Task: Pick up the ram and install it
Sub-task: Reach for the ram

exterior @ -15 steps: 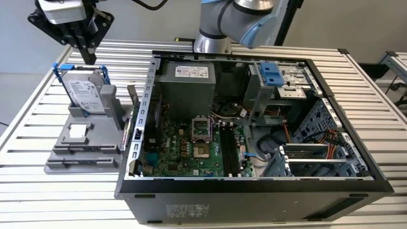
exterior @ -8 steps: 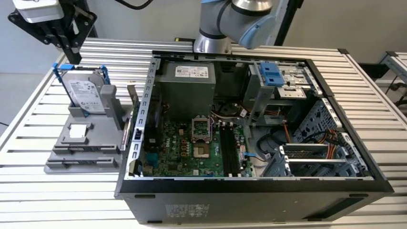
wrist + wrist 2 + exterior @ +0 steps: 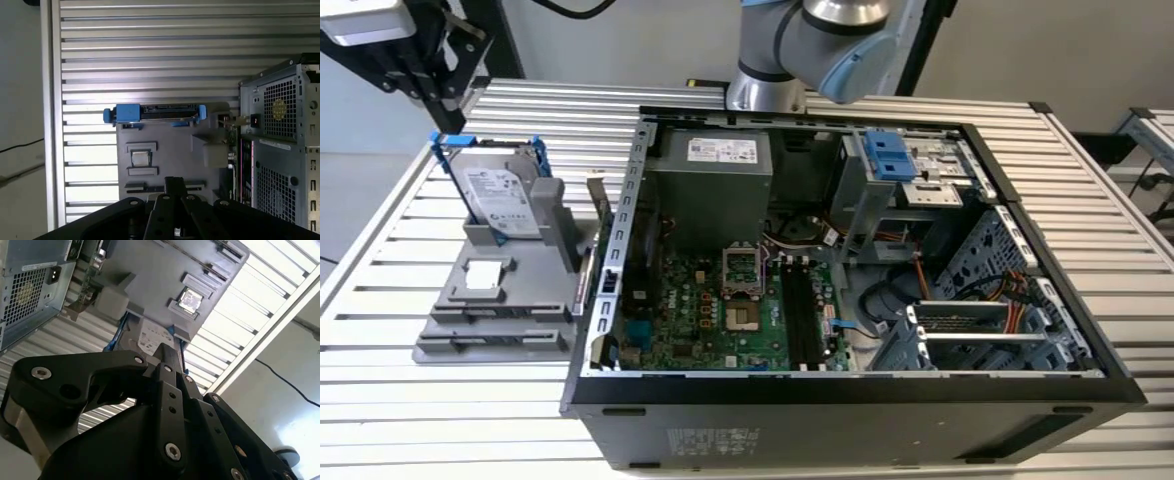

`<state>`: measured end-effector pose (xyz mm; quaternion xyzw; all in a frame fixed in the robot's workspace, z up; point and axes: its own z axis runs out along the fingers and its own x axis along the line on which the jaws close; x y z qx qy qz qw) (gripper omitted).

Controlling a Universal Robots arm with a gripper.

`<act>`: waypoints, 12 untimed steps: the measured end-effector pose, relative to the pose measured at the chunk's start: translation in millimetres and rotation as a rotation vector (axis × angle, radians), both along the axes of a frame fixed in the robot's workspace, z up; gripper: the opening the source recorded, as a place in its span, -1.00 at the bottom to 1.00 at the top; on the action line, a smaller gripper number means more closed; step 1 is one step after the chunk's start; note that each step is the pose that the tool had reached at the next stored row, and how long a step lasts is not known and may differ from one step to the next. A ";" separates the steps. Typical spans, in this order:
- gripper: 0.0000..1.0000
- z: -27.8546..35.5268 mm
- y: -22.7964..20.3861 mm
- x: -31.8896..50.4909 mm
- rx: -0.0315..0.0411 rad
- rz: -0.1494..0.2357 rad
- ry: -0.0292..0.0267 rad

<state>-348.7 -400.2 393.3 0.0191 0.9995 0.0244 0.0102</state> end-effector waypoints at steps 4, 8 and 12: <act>-1.00 0.0 0.0 -3.5 0.0000 0.002 -0.0001; -1.00 0.0 -3.5 -3.0 0.0000 0.002 0.0001; -1.00 0.0 -13.6 -1.8 0.0000 0.002 0.0002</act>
